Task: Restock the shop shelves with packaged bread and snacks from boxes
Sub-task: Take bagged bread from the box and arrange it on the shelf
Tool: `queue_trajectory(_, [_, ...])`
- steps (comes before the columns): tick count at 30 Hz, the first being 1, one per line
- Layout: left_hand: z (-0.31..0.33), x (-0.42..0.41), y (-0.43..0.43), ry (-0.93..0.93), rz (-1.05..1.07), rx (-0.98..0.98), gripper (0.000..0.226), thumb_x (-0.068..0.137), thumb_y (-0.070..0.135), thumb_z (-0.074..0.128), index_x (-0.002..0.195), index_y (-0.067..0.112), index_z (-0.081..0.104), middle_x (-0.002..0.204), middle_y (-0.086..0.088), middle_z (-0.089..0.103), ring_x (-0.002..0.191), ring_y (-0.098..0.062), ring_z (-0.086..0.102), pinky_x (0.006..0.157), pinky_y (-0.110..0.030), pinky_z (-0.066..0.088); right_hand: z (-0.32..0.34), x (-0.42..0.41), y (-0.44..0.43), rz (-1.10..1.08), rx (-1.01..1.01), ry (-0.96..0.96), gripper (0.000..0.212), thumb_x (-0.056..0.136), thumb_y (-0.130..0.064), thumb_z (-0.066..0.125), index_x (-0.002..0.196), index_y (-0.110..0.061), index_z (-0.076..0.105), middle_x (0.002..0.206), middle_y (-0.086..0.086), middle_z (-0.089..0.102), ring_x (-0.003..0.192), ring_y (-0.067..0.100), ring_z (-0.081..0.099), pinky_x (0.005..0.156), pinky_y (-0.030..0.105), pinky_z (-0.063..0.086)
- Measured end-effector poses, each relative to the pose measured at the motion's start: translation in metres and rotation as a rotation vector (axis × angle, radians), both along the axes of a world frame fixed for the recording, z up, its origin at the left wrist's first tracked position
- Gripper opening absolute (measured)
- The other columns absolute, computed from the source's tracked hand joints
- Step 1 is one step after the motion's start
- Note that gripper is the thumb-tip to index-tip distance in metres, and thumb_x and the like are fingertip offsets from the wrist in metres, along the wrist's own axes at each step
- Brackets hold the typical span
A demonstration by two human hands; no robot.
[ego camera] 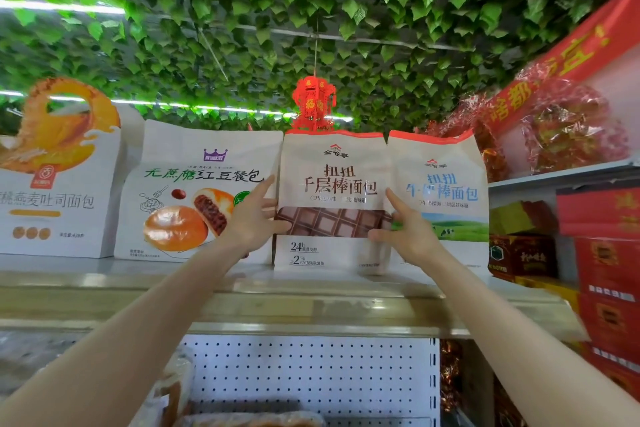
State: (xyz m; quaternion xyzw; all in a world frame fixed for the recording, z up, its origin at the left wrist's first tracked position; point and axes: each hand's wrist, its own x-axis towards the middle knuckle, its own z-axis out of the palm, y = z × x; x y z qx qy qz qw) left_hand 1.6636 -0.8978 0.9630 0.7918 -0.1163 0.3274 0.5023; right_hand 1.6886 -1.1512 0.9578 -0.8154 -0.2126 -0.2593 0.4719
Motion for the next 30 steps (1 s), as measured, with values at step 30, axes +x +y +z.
queue_trajectory(30, [-0.129,-0.276,-0.015,-0.09,0.065,-0.083,0.047,0.089,0.027,0.068,0.132,0.019,0.05,0.102,0.011,0.062,0.093,0.002,0.059,0.079,-0.012,0.048,-0.107,-0.256,0.043,0.211,0.129,-0.079,0.047,0.093,-0.033,0.062,0.136,-0.02,0.05,0.115,0.002,0.065,0.099,0.015,0.062,0.09,0.034,0.051])
